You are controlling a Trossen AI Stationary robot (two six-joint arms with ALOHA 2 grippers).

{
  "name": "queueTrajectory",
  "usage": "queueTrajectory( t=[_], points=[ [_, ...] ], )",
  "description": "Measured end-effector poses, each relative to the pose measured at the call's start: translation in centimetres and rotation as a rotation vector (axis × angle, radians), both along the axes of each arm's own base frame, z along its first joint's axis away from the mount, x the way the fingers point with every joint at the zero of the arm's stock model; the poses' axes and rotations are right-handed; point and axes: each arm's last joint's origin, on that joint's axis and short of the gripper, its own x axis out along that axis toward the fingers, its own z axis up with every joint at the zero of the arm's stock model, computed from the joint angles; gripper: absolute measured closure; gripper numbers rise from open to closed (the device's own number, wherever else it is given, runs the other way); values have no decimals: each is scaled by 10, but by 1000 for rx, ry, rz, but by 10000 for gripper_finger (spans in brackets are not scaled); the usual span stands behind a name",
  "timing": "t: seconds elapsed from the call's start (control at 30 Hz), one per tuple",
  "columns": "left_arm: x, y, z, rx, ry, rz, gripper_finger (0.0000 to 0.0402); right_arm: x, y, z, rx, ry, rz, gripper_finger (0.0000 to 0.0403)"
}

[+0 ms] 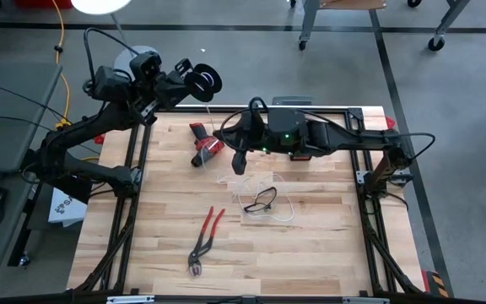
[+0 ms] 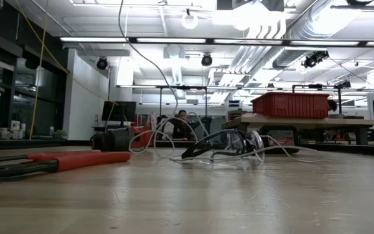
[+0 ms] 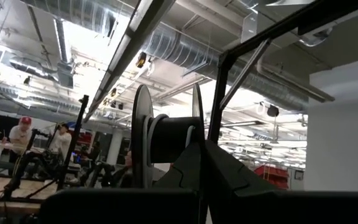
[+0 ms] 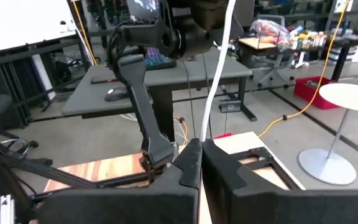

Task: Coil cords
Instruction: Coil the white wire onto the black spool

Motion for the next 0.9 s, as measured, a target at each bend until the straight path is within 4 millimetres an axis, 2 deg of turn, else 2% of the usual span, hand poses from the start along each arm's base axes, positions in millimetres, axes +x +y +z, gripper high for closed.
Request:
queueTrajectory(
  t=[0.23,0.47,0.77,0.9],
  points=[
    [-7,2,-2,-70,89,79,401,-9,14,3,9,36,37,403],
    [-27,3,1,-139,136,175,401,-19,26,8,6,47,78,403],
    [-40,-2,-16,-360,400,167,401,-32,35,16,17,54,178,403],
    [-47,-6,-14,-371,390,176,401,-34,36,18,16,46,202,403]
  ],
)
